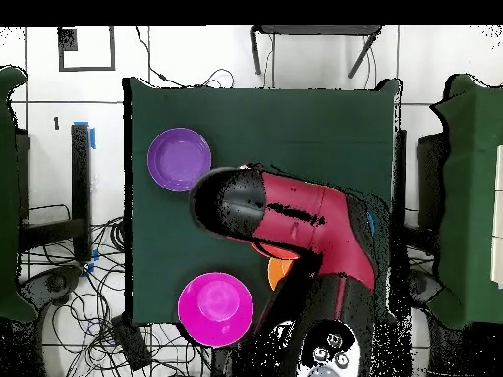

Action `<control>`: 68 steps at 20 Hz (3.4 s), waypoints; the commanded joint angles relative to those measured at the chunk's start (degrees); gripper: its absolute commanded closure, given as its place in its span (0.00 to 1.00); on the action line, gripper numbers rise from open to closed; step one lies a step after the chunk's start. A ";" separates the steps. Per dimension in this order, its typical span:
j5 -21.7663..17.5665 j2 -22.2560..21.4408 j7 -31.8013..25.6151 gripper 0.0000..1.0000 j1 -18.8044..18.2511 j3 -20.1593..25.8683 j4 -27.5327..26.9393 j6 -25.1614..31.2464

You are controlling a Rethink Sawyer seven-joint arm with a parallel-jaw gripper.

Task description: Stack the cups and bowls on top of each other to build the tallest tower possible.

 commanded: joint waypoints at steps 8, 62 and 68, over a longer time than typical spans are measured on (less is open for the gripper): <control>-9.78 0.67 -17.25 1.00 -4.78 13.94 7.77 -5.47; -25.15 3.29 -20.74 1.00 -12.11 22.49 2.39 -0.59; -25.99 2.72 -20.38 1.00 -12.70 22.94 3.61 -0.49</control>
